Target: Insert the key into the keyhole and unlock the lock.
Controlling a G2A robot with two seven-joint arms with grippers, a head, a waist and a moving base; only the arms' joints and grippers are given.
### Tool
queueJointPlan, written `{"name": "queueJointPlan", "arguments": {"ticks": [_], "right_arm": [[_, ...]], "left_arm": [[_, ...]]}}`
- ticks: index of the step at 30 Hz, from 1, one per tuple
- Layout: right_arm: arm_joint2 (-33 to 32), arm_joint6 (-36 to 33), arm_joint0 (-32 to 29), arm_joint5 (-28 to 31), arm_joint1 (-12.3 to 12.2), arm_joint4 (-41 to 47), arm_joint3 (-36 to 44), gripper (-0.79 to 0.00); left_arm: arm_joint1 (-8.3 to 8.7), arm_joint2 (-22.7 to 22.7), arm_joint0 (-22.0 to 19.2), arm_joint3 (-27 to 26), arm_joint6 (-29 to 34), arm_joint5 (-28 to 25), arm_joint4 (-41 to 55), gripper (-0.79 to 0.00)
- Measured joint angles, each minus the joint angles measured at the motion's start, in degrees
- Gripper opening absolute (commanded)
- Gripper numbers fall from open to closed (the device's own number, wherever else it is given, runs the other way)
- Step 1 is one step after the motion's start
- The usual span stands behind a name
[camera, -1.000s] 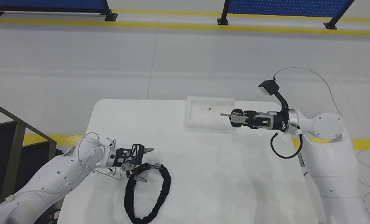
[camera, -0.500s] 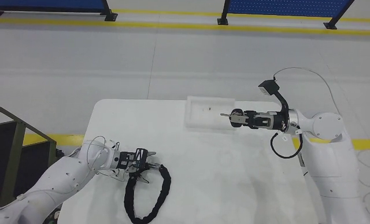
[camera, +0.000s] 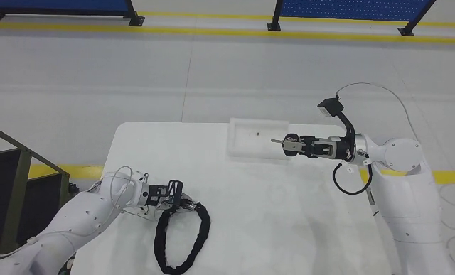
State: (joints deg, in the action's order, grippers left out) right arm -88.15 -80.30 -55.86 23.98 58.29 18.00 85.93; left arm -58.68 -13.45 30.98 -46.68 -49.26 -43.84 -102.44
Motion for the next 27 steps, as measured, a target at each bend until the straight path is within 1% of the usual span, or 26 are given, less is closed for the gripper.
{"name": "queueJointPlan", "arguments": {"ticks": [6,9,12,15,17,22,25,27], "right_arm": [[0.0,0.0,0.0,0.0,0.0,0.0,0.0,-0.785],[0.0,0.0,0.0,0.0,0.0,0.0,0.0,-0.785],[0.0,0.0,0.0,0.0,0.0,0.0,0.0,-0.785],[0.0,0.0,0.0,0.0,0.0,0.0,0.0,-0.785],[0.0,0.0,0.0,0.0,0.0,0.0,0.0,-0.785],[0.1,0.3,-0.2,-0.2,0.0,-0.3,0.3,-0.785],[0.8,2.3,-1.0,-2.2,-0.3,-5.1,3.8,-0.785],[1.1,2.7,-1.4,-4.0,-0.5,-6.7,6.2,-0.785]], "left_arm": [[-0.57,-0.5,0.1,-0.1,-0.6,0.0,-0.3,-0.785],[-0.62,-1.1,0.0,-0.2,-2.2,-0.1,-0.1,-0.785],[-0.43,-1.6,-0.2,-1.2,-4.5,-0.5,0.0,-0.785],[0.12,-2.3,-0.7,-2.5,-8.2,-1.5,-0.3,-0.785],[0.41,-2.7,-0.9,-3.5,-9.5,-1.6,-0.4,-0.785],[1.61,-4.1,-1.7,-8.5,-9.6,-1.6,1.9,-0.785],[2.38,-4.9,-2.7,-12.2,-8.8,-2.4,3.2,-0.785],[2.76,-5.5,-3.3,-14.5,-8.4,-2.8,3.8,-0.785]]}}
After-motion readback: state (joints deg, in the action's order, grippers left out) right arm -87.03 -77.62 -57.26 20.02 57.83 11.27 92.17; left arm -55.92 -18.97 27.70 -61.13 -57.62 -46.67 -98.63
